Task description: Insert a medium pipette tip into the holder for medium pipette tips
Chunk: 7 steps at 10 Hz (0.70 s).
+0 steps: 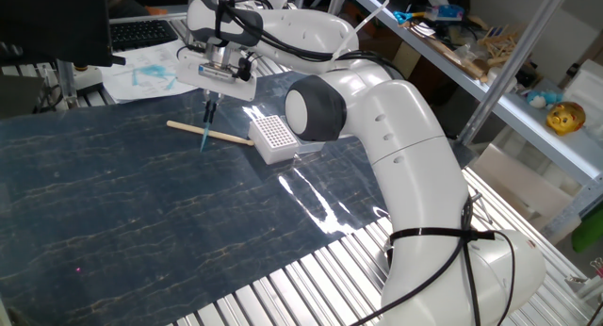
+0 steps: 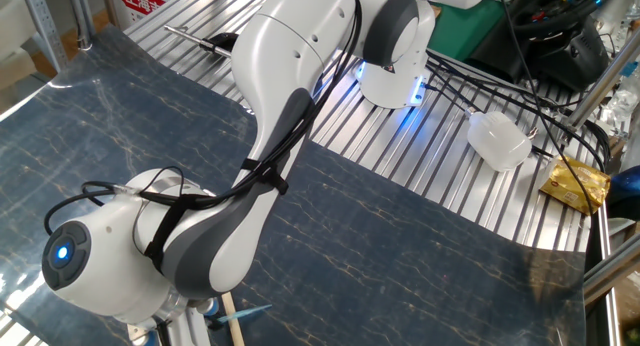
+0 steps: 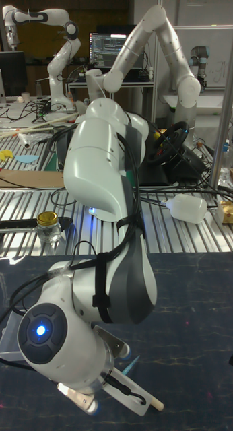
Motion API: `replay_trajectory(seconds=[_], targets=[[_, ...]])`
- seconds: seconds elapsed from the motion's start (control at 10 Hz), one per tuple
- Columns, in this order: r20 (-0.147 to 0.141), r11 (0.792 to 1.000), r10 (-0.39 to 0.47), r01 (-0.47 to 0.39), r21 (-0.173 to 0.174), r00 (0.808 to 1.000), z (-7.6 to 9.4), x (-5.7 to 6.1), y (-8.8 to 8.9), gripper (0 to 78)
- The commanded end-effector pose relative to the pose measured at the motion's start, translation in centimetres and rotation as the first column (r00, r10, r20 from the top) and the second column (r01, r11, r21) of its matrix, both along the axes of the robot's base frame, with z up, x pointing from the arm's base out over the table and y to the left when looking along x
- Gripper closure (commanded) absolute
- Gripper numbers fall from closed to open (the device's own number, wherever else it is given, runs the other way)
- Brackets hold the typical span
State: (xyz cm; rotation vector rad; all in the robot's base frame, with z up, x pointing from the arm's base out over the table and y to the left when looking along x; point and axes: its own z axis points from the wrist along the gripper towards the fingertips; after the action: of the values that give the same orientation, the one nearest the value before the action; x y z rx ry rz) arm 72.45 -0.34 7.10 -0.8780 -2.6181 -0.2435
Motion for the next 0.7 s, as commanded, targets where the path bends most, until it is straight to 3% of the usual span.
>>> replay_trajectory(seconds=[0.1, 0.4, 0.7], targets=[[-0.007, 1.0, 0.015, -0.015, -0.01, 1.0, 2.7, -0.3, -0.8, 76.5], [-0.004, 1.0, 0.019, -0.019, -0.014, 1.0, 3.3, -0.4, -0.9, 76.5], [0.035, 0.998, 0.046, -0.045, -0.049, 0.998, 5.1, -1.1, -1.3, 76.5]])
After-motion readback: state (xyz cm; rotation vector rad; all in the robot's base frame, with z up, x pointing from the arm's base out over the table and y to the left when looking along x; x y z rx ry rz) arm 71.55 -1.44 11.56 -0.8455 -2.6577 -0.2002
